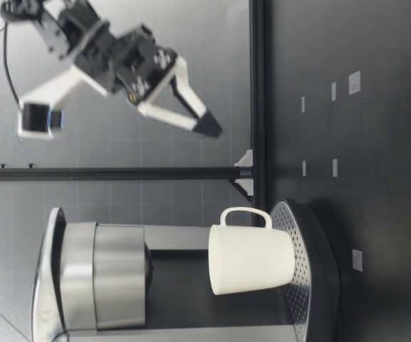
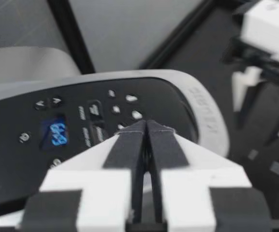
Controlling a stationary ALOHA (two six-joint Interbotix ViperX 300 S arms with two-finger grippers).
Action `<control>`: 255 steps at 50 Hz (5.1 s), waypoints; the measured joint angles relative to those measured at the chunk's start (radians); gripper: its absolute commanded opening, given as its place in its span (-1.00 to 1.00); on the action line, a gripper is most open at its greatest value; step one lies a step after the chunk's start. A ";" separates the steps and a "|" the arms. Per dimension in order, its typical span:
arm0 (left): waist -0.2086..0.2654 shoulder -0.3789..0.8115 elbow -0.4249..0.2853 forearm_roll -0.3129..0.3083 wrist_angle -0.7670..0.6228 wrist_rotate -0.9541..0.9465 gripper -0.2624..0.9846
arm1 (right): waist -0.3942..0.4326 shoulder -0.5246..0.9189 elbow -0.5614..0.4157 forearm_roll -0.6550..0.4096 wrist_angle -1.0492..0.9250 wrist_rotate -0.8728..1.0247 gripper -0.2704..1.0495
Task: Place the coffee capsule inside the capsule container, then place the cup onto the center of the cup tray.
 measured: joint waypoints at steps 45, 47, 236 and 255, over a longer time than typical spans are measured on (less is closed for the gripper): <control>0.052 0.219 -0.212 -0.005 0.242 0.095 -0.43 | 0.117 -0.244 0.181 0.109 -0.160 0.000 -0.11; 0.055 0.218 -0.212 -0.005 0.242 0.097 -0.43 | 0.117 -0.244 0.181 0.109 -0.163 0.000 -0.11; 0.012 0.308 -0.247 0.000 0.282 0.158 -0.43 | 0.140 -0.241 0.202 0.107 -0.221 -0.005 -0.11; 0.012 0.318 -0.267 -0.034 0.295 0.190 -0.43 | 0.140 -0.241 0.204 0.107 -0.236 -0.005 -0.11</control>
